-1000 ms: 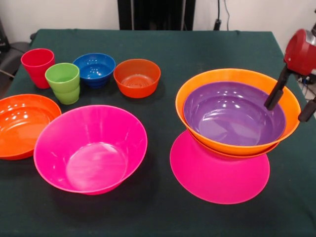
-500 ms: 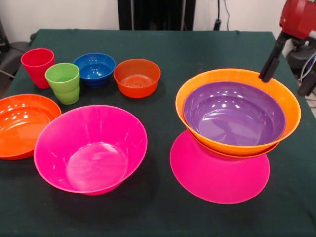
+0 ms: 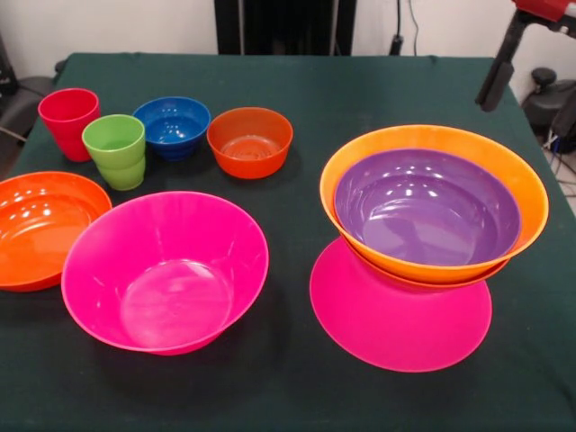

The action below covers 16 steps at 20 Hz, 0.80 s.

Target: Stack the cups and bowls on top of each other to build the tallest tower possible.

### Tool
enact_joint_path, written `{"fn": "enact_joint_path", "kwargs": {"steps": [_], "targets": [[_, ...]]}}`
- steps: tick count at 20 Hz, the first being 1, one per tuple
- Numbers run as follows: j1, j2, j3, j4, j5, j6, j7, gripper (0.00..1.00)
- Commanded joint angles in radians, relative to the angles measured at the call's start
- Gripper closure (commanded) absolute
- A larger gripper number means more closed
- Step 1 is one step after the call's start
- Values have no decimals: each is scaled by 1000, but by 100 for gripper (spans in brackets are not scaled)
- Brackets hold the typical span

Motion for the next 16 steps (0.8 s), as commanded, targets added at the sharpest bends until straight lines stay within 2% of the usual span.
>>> {"fn": "enact_joint_path", "kwargs": {"steps": [1,10,16], "targets": [[-50,-44,132,240,-22,17,-195,0],[-97,-128,143,421,-62,-133,-164,0],[-120,-154,151,492,-74,-162,-150,0]]}}
